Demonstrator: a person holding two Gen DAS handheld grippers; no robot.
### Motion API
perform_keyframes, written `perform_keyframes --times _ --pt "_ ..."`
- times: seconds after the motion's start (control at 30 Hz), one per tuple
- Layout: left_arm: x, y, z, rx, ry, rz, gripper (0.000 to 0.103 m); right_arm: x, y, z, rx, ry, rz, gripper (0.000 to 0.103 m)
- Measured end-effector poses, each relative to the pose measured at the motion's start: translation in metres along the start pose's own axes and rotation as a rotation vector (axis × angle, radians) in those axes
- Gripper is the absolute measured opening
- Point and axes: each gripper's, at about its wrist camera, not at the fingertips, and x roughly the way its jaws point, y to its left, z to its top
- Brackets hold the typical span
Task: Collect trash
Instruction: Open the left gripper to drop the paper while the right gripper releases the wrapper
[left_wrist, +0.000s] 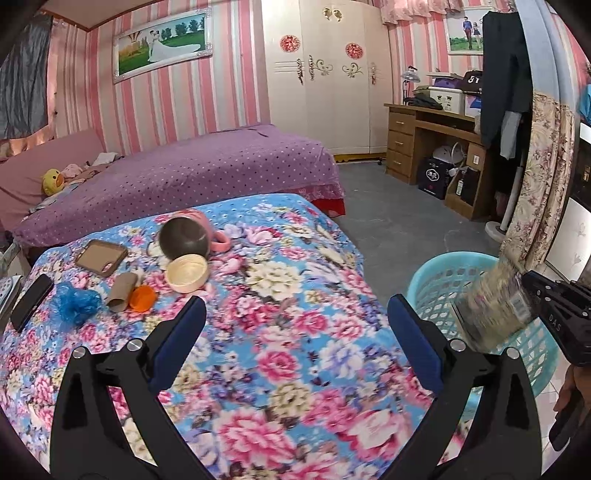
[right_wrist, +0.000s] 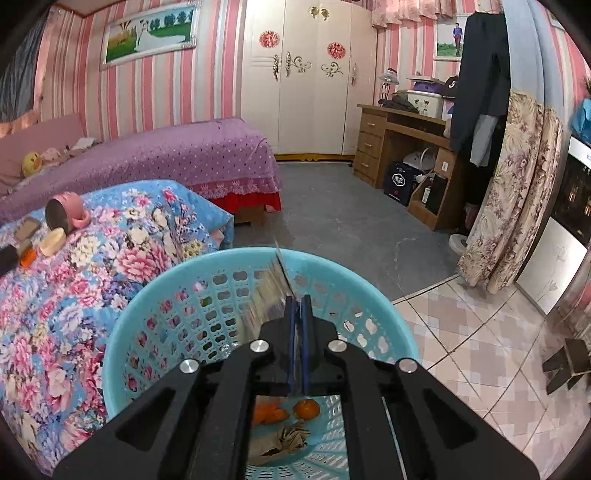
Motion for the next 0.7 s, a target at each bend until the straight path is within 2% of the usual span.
perform_keyframes --times 0.07,0.1,0.13,0.23,0.33,0.43,0.7 --pt "-0.003 0.007 0.002 -0.002 -0.007 0.007 0.096 0.002 0.004 0.001 -0.001 0.006 -0.004 0.018" --pt "-0.005 0.011 0.003 -0.004 -0.013 0.01 0.096 0.002 0.006 0.001 -0.004 0.004 -0.014 0.046" --pt "-0.006 0.015 0.004 -0.005 -0.017 0.012 0.096 0.001 0.009 0.0 -0.006 -0.003 -0.022 0.067" --pt "-0.01 0.029 0.007 -0.013 -0.027 0.018 0.097 0.0 0.015 0.003 -0.002 -0.007 -0.027 0.071" --pt "-0.011 0.039 0.009 -0.024 -0.032 0.02 0.097 0.002 0.019 0.003 0.036 0.0 -0.002 0.088" --pt "-0.01 0.048 0.007 -0.034 -0.029 0.018 0.097 0.005 0.027 0.003 0.036 0.0 -0.055 0.096" --pt "-0.004 0.076 0.0 -0.044 -0.029 0.041 0.097 0.004 0.058 0.009 0.003 -0.024 -0.058 0.098"
